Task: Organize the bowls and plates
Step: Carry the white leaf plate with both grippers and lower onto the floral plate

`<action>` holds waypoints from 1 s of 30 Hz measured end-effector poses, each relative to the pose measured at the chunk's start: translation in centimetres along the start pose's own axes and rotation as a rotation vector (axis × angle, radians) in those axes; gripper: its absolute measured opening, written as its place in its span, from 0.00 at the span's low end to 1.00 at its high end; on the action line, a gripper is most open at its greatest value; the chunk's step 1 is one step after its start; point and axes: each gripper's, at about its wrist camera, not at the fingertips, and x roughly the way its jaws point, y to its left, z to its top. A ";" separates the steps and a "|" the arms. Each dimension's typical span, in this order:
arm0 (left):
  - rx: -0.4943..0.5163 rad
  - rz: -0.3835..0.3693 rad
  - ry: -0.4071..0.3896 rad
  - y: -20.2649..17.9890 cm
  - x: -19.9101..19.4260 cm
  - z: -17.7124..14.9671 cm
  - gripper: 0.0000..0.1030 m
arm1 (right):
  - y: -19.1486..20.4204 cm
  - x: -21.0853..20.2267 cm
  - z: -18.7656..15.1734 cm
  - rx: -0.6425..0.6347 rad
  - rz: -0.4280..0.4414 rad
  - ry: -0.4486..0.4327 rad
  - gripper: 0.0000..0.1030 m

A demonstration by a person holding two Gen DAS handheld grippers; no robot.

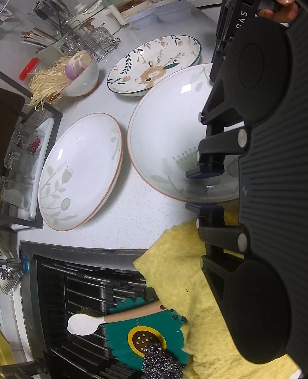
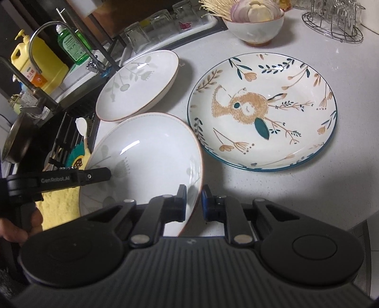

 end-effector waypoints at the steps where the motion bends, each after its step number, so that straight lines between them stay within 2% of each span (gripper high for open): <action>1: 0.000 -0.010 0.005 0.1 0.0 0.0 0.24 | 0.0 0.0 0.0 -0.001 -0.001 -0.002 0.16; 9: 0.027 -0.029 0.004 -0.2 -2.0 1.0 0.24 | 0.4 -1.0 0.5 0.010 0.011 -0.003 0.16; 19: 0.069 -0.075 -0.006 -2.5 -5.2 4.7 0.24 | 0.9 -4.5 3.2 0.038 -0.001 -0.068 0.16; 24: 0.088 -0.105 -0.013 -4.7 -5.1 6.1 0.24 | -0.3 -5.8 4.7 0.051 -0.030 -0.098 0.16; 30: 0.106 -0.114 0.016 -8.4 -2.7 7.1 0.24 | -3.1 -6.8 6.2 0.059 -0.075 -0.122 0.16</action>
